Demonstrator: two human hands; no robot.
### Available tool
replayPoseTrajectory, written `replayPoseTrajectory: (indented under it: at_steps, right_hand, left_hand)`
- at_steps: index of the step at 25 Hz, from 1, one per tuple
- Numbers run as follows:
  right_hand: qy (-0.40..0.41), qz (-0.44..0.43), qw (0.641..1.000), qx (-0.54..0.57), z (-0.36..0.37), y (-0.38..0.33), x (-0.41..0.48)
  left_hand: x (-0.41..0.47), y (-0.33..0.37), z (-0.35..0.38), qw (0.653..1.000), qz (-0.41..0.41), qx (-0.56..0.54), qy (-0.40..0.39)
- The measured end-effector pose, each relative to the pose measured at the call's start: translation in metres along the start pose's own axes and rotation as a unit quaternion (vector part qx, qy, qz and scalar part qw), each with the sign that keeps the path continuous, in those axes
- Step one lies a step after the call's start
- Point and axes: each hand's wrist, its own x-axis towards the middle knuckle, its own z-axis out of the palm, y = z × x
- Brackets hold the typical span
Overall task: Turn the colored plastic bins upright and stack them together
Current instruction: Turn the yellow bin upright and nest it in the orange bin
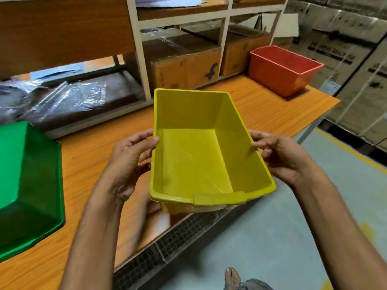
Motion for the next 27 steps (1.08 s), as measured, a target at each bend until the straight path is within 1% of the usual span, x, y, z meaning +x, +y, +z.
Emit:
replayPoseTrajectory:
  at_steps: [2, 4, 6, 8, 10, 13, 17, 19, 22, 25, 27]
  right_hand:
    - [0.007, 0.025, 0.998, 0.055, -0.036, -0.008, -0.018]
    - [0.007, 0.018, 0.997, 0.074, -0.067, -0.013, -0.038]
    - [0.039, 0.012, 0.995, 0.093, -0.102, -0.017, -0.057]
    - [0.068, 0.027, 0.994, 0.086, -0.14, -0.019, -0.079]
    - [0.067, 0.028, 0.994, 0.078, -0.182, -0.02, -0.098]
    - [0.085, 0.005, 0.99, 0.116, -0.239, -0.027, -0.131]
    - [0.131, -0.025, 0.985, 0.112, -0.324, -0.034, -0.158]
    - [0.162, -0.04, 0.979, 0.116, -0.374, -0.034, -0.166]
    - [0.178, -0.042, 0.974, 0.131, -0.43, -0.045, -0.178]
    - [0.217, -0.075, 0.971, 0.068, -0.48, -0.056, -0.181]
    - [0.249, -0.109, 0.962, 0.002, -0.507, -0.066, -0.174]
  left_hand:
    - [0.007, -0.002, 0.036, 0.999, -0.031, 0.001, -0.014]
    - [0.009, -0.005, 0.073, 0.998, -0.057, -0.001, -0.034]
    - [0.008, -0.012, 0.111, 0.996, -0.071, -0.006, -0.046]
    - [0.006, -0.02, 0.151, 0.995, -0.082, 0.004, -0.054]
    - [0.002, -0.033, 0.191, 0.994, -0.086, 0.023, -0.063]
    - [-0.009, -0.061, 0.261, 0.991, -0.088, 0.064, -0.074]
    - [-0.013, -0.108, 0.357, 0.99, -0.092, 0.043, -0.096]
    - [-0.009, -0.129, 0.402, 0.989, -0.095, 0.049, -0.106]
    - [-0.001, -0.15, 0.464, 0.981, -0.121, 0.066, -0.138]
    - [0.013, -0.162, 0.515, 0.973, -0.109, 0.064, -0.194]
    - [0.03, -0.169, 0.548, 0.97, -0.068, 0.081, -0.221]
